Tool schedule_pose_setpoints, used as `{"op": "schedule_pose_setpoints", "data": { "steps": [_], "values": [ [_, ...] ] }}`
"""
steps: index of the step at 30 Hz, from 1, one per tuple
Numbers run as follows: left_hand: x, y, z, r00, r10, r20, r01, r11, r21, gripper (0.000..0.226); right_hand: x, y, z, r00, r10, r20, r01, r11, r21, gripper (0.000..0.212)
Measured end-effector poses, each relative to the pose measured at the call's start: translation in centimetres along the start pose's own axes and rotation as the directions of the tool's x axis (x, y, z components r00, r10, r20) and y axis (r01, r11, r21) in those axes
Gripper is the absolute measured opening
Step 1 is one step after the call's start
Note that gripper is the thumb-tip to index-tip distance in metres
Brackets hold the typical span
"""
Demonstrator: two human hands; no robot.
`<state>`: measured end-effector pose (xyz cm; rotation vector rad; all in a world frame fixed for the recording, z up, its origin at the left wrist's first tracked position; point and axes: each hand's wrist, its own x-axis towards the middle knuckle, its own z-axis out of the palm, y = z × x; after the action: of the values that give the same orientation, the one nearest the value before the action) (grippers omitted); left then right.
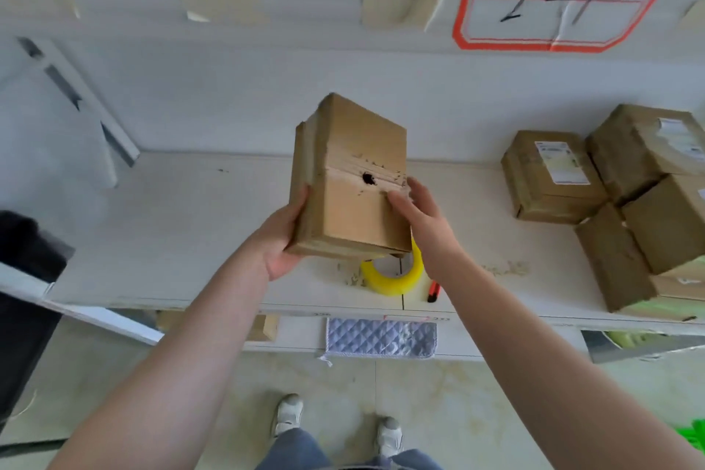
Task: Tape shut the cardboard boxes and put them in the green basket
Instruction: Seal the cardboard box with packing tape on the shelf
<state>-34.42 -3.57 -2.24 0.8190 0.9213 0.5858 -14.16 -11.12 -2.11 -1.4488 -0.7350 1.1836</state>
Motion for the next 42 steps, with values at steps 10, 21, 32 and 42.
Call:
{"op": "schedule_pose_setpoints", "data": {
  "steps": [10, 21, 32, 42],
  "values": [
    [1.5, -0.4, -13.4, 0.972, -0.011, -0.233, 0.088, 0.943, 0.321, 0.047, 2.0, 7.2, 11.6, 0.956, 0.294, 0.005, -0.292, 0.947, 0.132, 0.028],
    [4.9, -2.9, -13.5, 0.983, 0.05, -0.175, 0.081, 0.743, 0.665, 0.051, 2.9, 10.4, 14.5, 0.947, 0.236, -0.217, -0.292, 0.914, -0.281, 0.042],
    [5.5, -4.1, -12.8, 0.971, 0.065, -0.232, 0.108, 0.743, 0.661, 0.058, 2.4, 14.5, 5.5, 0.968, -0.036, -0.248, -0.239, 0.156, -0.958, 0.046],
    [3.3, -0.5, -10.2, 0.929, 0.365, -0.059, -0.172, 0.57, 0.803, 0.066, 1.4, 4.7, 3.5, 0.965, -0.131, -0.228, 0.003, 0.872, -0.489, 0.017]
  ]
}}
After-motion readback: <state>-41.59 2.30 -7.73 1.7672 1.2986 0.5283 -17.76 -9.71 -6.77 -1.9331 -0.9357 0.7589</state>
